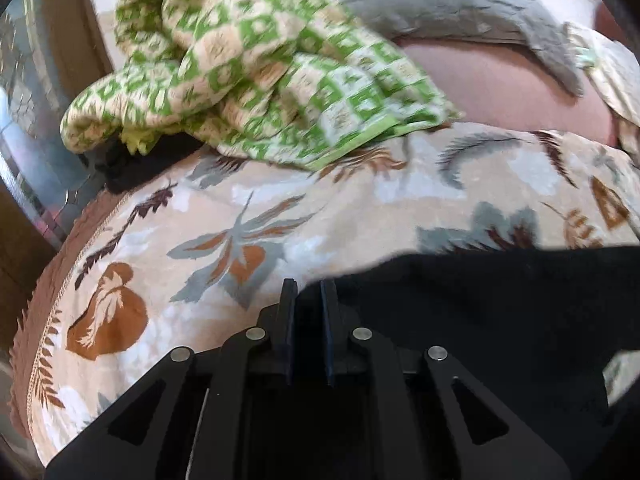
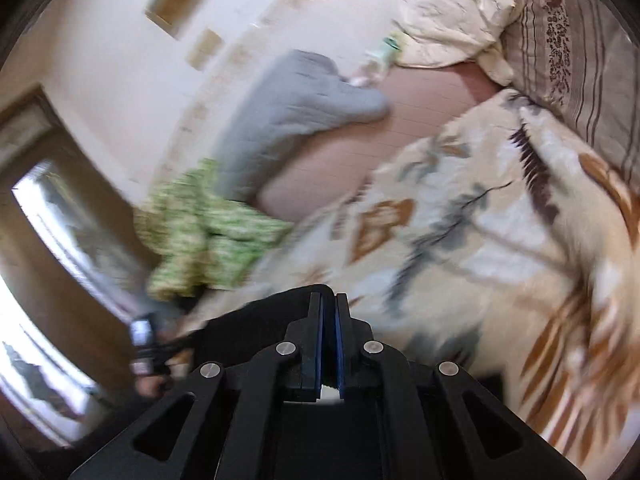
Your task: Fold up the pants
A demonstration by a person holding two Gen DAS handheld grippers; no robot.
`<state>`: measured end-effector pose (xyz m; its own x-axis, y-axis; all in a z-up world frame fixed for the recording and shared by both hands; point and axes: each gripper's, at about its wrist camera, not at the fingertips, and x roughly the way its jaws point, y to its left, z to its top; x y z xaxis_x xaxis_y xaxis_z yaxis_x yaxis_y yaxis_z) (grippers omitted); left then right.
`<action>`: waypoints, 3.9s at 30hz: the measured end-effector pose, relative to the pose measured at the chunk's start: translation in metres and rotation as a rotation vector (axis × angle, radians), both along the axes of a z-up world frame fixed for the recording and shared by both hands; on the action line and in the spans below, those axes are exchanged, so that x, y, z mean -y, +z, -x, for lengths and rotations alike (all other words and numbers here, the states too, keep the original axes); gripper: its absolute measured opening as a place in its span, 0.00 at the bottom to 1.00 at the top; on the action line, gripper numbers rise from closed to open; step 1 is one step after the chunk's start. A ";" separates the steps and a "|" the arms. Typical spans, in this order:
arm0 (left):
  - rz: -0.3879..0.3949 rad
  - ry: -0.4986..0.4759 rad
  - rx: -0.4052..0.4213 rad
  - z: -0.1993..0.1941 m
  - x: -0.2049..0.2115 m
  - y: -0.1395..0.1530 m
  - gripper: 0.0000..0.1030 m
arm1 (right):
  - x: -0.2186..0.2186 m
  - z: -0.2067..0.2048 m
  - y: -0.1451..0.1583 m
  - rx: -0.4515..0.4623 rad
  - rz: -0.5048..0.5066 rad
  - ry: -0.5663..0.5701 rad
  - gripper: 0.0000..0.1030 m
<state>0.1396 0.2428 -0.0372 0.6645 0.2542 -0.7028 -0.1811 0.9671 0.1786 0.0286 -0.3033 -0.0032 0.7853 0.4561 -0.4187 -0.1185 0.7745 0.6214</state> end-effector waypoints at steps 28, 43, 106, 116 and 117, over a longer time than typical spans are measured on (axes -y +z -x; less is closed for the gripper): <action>0.397 -0.115 0.030 0.122 0.047 -0.039 0.57 | 0.018 -0.052 -0.081 -0.381 0.036 -0.116 0.13; 0.322 -0.173 0.035 0.123 0.065 -0.043 0.80 | 0.028 -0.039 -0.095 -0.415 -0.209 -0.125 0.51; 0.113 -0.367 0.024 0.020 -0.013 0.038 0.03 | 0.037 -0.148 -0.058 -0.403 0.116 -0.019 0.37; 0.122 -0.348 0.038 0.025 -0.016 0.040 0.03 | 0.025 -0.149 -0.052 -0.342 0.244 0.073 0.05; 0.120 -0.350 0.049 0.028 -0.017 0.042 0.03 | 0.024 -0.143 -0.047 -0.319 0.245 0.088 0.05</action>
